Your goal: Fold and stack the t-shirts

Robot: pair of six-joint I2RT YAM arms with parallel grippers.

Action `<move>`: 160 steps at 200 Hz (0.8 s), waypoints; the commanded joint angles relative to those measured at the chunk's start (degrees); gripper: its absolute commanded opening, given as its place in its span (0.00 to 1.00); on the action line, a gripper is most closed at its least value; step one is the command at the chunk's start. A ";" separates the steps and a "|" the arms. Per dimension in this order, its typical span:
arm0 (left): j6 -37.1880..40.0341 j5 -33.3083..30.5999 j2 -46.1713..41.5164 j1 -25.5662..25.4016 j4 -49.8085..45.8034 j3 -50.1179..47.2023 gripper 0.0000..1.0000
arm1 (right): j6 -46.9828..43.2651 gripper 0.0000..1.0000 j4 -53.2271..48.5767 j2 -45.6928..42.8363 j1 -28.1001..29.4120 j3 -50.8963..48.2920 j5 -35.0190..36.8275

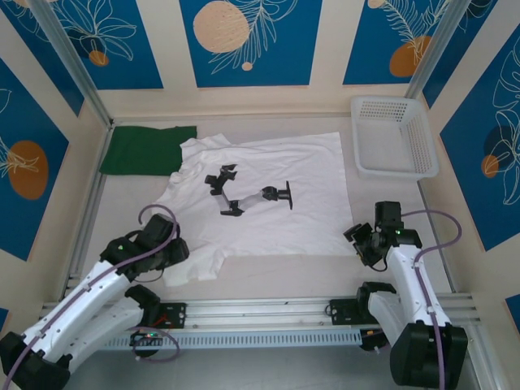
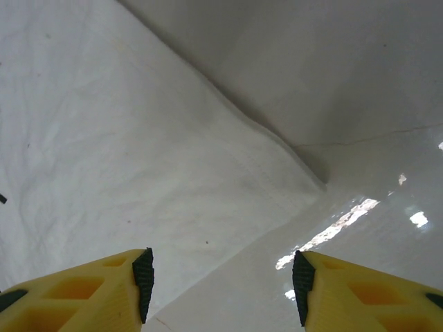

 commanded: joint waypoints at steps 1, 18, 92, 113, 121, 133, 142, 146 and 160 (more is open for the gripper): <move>-7.12 -2.86 -0.82 -1.50 -4.98 -3.69 0.43 | 2.78 0.58 2.77 0.26 -3.01 -2.45 -5.12; -8.67 -3.07 -3.40 -2.11 -5.32 -5.41 0.43 | 2.21 0.58 3.38 0.39 -4.87 -3.11 -5.62; -10.13 0.49 -1.83 -3.05 -1.26 -12.49 0.39 | -0.78 0.58 4.07 2.16 -9.09 -2.72 -7.51; -10.00 0.23 -2.96 -3.01 -1.47 -12.68 0.36 | -1.44 0.58 4.68 3.93 -9.11 -2.25 -7.98; -9.65 0.23 -2.70 -3.02 -1.06 -12.68 0.35 | -1.74 0.57 4.85 4.58 -9.11 -2.02 -8.21; -9.23 0.23 -1.64 -3.05 -0.34 -12.60 0.35 | -2.03 0.57 4.85 5.35 -9.10 -1.64 -8.30; -8.97 0.23 -0.56 -3.11 -0.17 -12.29 0.34 | -2.10 0.56 4.73 5.68 -9.15 -1.42 -8.33; -8.82 0.23 -0.17 -3.11 -0.09 -12.17 0.34 | -2.21 0.56 4.65 5.75 -9.11 -1.36 -8.30; -7.97 0.72 1.35 -3.14 1.10 -12.16 0.34 | -2.62 0.55 4.13 5.92 -9.12 -0.99 -7.46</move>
